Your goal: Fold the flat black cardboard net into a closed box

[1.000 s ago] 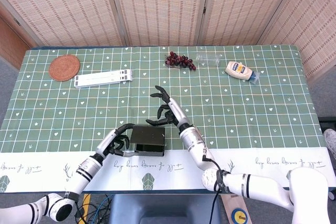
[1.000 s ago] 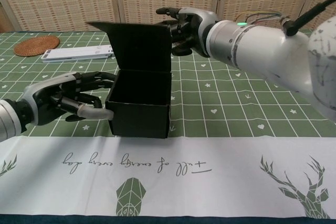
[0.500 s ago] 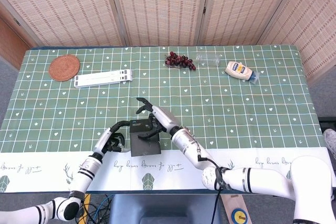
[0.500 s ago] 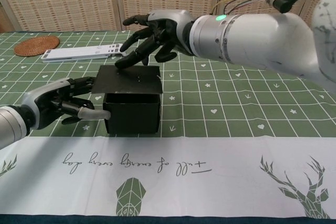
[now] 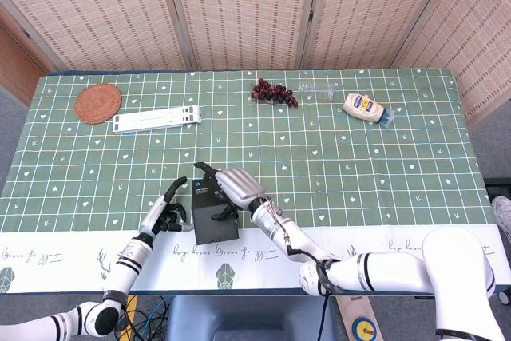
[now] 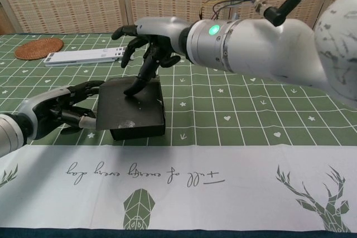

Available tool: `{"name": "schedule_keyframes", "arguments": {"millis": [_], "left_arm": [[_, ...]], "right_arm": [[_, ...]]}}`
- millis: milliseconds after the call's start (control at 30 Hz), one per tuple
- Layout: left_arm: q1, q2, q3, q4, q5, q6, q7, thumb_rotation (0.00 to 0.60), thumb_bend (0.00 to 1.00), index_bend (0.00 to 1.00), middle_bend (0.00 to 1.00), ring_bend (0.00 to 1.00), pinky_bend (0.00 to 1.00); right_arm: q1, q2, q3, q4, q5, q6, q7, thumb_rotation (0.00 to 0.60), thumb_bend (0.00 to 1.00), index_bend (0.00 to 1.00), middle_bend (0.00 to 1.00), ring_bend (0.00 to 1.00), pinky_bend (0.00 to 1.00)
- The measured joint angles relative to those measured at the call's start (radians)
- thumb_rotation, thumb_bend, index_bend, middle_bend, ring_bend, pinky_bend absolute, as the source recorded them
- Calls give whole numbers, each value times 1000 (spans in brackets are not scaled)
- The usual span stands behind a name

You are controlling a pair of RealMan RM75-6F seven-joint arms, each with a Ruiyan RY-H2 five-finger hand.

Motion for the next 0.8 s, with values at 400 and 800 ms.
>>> {"name": "schedule_keyframes", "arguments": {"millis": [400,800], "left_arm": [[31,71,-9,-23,22,20,12,600,145,0,0,584,934],[70,143,-34,-74,66,104,7,600,145,0,0,581,934]], "right_arm": [[22,6,-86,-17,-70,71,-156,600,0,53,281,697,1000],[8,-61,-176,27,-195,173,-286,600,11,82,280,704,1000]]}}
